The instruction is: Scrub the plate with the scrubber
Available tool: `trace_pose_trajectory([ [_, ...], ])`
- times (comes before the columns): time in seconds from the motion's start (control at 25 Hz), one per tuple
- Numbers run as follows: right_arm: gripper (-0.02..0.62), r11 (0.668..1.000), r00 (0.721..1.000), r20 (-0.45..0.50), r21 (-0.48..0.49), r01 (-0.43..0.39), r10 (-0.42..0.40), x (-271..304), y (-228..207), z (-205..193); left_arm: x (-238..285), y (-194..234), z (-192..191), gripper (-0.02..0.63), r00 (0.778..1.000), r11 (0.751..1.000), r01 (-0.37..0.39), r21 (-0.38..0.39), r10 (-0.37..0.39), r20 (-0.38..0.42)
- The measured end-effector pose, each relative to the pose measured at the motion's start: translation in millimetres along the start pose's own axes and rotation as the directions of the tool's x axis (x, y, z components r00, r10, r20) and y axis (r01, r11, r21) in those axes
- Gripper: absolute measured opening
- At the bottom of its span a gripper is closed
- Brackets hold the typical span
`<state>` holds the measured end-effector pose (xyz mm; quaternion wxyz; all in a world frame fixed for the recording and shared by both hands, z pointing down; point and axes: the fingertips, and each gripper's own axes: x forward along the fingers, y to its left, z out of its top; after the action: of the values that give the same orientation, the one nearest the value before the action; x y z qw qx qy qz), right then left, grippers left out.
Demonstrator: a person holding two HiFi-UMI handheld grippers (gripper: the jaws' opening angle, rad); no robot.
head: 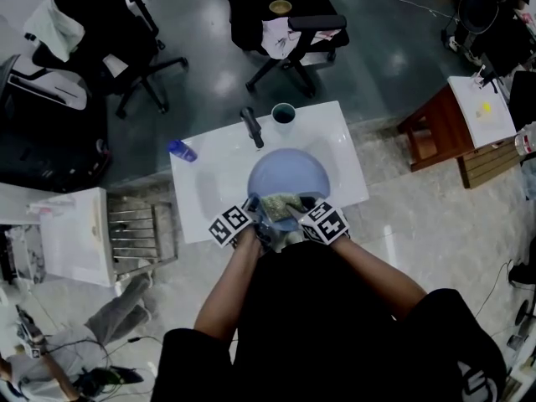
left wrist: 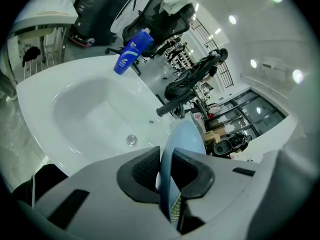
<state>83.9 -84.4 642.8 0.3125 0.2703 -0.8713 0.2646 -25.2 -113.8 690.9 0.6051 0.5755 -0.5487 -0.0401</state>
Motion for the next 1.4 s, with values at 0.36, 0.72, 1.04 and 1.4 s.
trace_pose_trajectory([
  [0.36, 0.066, 0.997, 0.990, 0.141, 0.074, -0.025, 0.015, -16.0, -34.0, 48.7, -11.4, -7.2, -5.2, 0.025, 1.000, 0.998, 0.024, 0.056, -0.023, -0.017],
  [0.72, 0.066, 0.987, 0.993, 0.024, 0.109, -0.120, 0.118, 15.7, -19.6, 54.1, -21.1, -6.5, -14.9, 0.026, 0.999, 0.995, 0.026, 0.100, -0.022, -0.032],
  [1.04, 0.066, 0.993, 0.992, -0.083, 0.080, -0.090, 0.097, 46.0, -20.5, 34.6, -31.9, 7.5, -22.2, 0.026, 0.999, 0.995, 0.015, 0.102, -0.011, -0.043],
  [1.4, 0.066, 0.993, 0.984, -0.177, -0.121, 0.005, -0.027, 51.8, -42.0, 21.8, -38.0, 4.3, -26.2, 0.032, 0.997, 0.993, 0.057, 0.105, -0.051, -0.059],
])
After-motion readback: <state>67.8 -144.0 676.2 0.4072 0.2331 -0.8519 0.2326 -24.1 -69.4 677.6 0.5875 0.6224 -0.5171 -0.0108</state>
